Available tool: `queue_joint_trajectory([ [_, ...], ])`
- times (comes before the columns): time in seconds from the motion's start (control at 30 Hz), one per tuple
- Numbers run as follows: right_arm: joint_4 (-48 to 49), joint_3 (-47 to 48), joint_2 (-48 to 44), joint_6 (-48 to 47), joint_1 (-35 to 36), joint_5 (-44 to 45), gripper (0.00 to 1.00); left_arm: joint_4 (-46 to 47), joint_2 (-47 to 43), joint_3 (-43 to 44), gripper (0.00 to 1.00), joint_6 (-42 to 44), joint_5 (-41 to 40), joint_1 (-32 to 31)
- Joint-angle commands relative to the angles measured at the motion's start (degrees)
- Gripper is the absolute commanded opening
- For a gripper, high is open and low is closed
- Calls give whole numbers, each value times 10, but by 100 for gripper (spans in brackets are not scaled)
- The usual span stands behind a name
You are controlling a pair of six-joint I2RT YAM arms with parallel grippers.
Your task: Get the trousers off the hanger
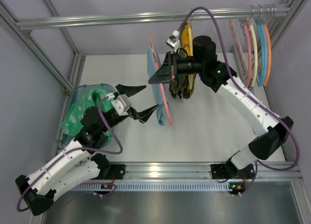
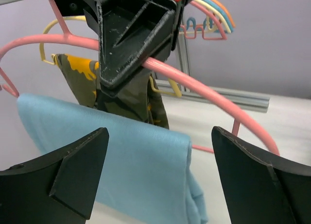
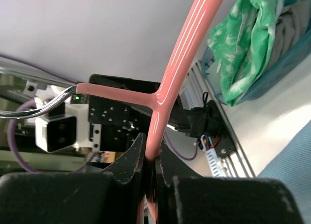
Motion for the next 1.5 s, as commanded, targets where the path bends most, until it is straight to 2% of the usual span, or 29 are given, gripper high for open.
queue_joint_trajectory([
  [0.0, 137, 11, -37, 21, 3, -30, 0, -21, -27, -22, 93, 67, 1, 2],
  [0.23, 129, 32, -25, 45, 3, -11, 0, 2, 13, -53, 98, 67, -5, 1],
  [0.43, 103, 63, -14, 39, 12, 3, 0, 55, 54, -59, 98, 48, -25, 1],
  [0.6, 100, 75, -6, 35, 17, 4, 0, 83, 74, -72, 96, 78, -23, 0],
  [0.87, 112, 68, -3, 41, 17, -8, 0, 104, 93, -70, 70, 79, -36, 0],
  [0.9, 112, 64, -3, 39, 17, -8, 0, 104, 90, -70, 62, 80, -35, 0],
  [0.97, 109, 59, -7, 33, 17, -8, 0, 104, 85, -69, 54, 84, -34, 0],
  [1.03, 109, 54, -8, 29, 16, -8, 0, 103, 75, -71, 30, 85, -32, 0],
  [1.1, 101, 53, -8, 18, 16, -7, 0, 98, 62, -71, 11, 85, -37, 0],
  [1.17, 98, 51, -9, 10, 10, -8, 0, 85, 57, -67, 8, 89, -37, 0],
  [1.23, 94, 51, -10, 3, 8, -10, 0, 72, 47, -62, 0, 91, -45, 1],
  [1.3, 88, 46, -13, -9, 7, -12, 0, 70, 38, -56, 0, 87, -54, 0],
  [1.47, 76, -4, -32, -45, -2, -12, 0, 53, 31, -11, 0, 49, -137, 1],
])
